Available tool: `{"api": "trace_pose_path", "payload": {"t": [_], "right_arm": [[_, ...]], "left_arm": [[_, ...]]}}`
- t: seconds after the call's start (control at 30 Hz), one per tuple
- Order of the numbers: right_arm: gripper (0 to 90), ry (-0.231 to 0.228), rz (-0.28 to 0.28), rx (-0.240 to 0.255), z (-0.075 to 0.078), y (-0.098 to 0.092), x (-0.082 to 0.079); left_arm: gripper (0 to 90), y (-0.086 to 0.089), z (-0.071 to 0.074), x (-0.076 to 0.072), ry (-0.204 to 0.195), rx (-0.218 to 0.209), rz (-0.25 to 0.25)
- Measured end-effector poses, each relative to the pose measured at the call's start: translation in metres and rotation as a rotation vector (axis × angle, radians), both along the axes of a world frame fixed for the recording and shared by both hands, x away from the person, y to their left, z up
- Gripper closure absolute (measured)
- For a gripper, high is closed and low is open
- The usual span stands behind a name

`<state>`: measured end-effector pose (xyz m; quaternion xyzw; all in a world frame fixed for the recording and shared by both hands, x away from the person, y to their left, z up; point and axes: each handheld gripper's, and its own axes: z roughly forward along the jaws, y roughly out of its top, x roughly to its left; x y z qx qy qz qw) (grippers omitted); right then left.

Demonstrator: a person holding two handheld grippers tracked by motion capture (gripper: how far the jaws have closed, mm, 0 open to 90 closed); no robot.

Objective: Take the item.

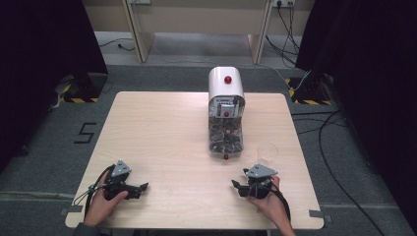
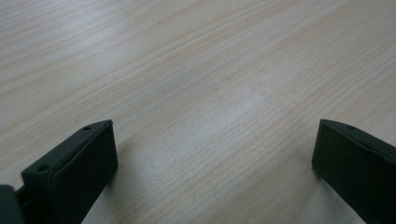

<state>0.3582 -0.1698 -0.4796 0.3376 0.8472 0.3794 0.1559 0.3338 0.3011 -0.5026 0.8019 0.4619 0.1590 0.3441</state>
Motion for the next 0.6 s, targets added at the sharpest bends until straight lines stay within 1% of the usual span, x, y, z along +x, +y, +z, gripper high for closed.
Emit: {"api": "trace_pose_path", "payload": {"t": [0.23, 0.33, 0.43, 0.47, 0.53, 0.57, 0.6], "right_arm": [[37.7, -0.019, 0.007, -0.001, 0.004, 0.004, 0.0], [38.1, -0.031, 0.008, -0.002, 0.007, 0.007, 0.003], [38.6, -0.039, 0.005, 0.005, 0.008, 0.009, 0.004], [38.9, -0.05, 0.01, 0.001, 0.009, 0.011, 0.004], [39.0, -0.051, 0.011, 0.002, 0.009, 0.012, 0.004], [39.4, -0.063, 0.013, 0.001, 0.01, 0.015, 0.005], [39.7, -0.059, 0.018, -0.002, 0.011, 0.016, 0.005]], "left_arm": [[0.0, 0.0, 0.0, 0.0, 0.0, 0.0, 0.0], [0.0, 0.0, 0.0, 0.0, 0.0, 0.0, 0.0], [0.0, 0.0, 0.0, 0.0, 0.0, 0.0, 0.0], [0.0, 0.0, 0.0, 0.0, 0.0, 0.0, 0.0], [0.0, 0.0, 0.0, 0.0, 0.0, 0.0, 0.0], [0.0, 0.0, 0.0, 0.0, 0.0, 0.001, -0.001], [0.0, 0.0, 0.0, 0.0, 0.0, 0.001, -0.001]]}}
